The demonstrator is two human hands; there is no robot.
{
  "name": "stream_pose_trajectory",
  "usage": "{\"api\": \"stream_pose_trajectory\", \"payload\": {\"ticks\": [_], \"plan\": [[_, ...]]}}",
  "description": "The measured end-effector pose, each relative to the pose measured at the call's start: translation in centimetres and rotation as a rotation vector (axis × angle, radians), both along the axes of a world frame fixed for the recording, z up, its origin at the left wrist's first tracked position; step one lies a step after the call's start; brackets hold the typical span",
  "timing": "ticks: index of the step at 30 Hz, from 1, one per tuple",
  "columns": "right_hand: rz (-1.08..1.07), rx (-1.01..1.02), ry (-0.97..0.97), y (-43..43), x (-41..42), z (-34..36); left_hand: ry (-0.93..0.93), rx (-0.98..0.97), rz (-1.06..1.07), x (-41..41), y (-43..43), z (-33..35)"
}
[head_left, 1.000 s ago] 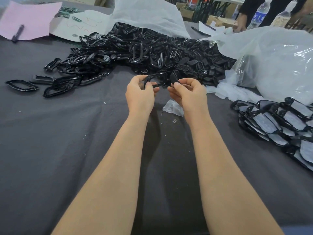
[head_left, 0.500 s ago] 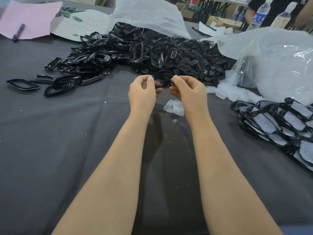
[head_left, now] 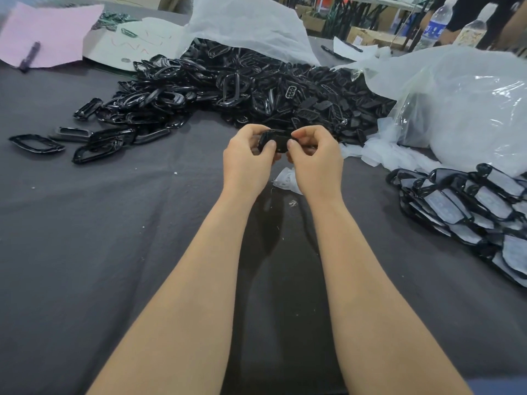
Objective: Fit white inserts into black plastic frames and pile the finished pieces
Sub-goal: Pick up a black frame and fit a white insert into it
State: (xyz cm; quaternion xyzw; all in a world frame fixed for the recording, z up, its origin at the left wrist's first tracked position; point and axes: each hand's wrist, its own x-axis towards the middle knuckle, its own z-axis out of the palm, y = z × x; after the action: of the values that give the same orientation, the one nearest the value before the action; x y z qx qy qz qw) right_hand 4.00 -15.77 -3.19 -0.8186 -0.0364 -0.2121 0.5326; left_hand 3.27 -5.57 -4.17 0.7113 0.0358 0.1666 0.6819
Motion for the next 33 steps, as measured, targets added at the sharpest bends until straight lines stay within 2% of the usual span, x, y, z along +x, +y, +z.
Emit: {"api": "stream_pose_trajectory", "payload": {"ticks": [2, 6, 9, 14, 17, 21, 25, 26, 30, 33], "plan": [[-0.04, 0.034, 0.025, -0.1, 0.2, -0.2, -0.006, -0.025, -0.004, 0.1, 0.1, 0.0], [0.069, 0.467, 0.269, -0.3, 0.6, -0.1, -0.006, -0.036, -0.025, 0.3, 0.1, 0.0], [0.071, 0.529, 0.286, -0.4, 0.7, -0.1, -0.012, -0.034, -0.044, 0.1, 0.1, 0.0], [-0.009, 0.318, 0.175, -0.3, 0.5, 0.0, 0.007, -0.01, -0.025, 0.0, 0.1, 0.1], [-0.054, 0.168, 0.113, 0.1, 0.4, 0.0, 0.021, 0.102, 0.029, -0.1, 0.1, 0.0], [-0.066, 0.14, 0.118, 0.3, 0.3, 0.0, 0.026, 0.213, 0.052, -0.3, 0.1, 0.1], [-0.019, 0.223, 0.182, -0.6, 0.4, 0.3, 0.048, 0.134, 0.037, -0.1, 0.2, 0.2], [-0.032, 0.186, 0.188, -1.0, 0.4, 0.4, 0.054, 0.1, 0.047, 0.0, 0.3, 0.1], [-0.104, -0.303, 0.319, -2.9, 0.5, 0.8, 0.065, 0.004, 0.113, 0.3, 0.7, 0.0], [-0.048, -0.488, 0.519, -3.0, 0.3, 1.0, 0.057, -0.024, 0.131, 0.3, 0.7, -0.1]]}}
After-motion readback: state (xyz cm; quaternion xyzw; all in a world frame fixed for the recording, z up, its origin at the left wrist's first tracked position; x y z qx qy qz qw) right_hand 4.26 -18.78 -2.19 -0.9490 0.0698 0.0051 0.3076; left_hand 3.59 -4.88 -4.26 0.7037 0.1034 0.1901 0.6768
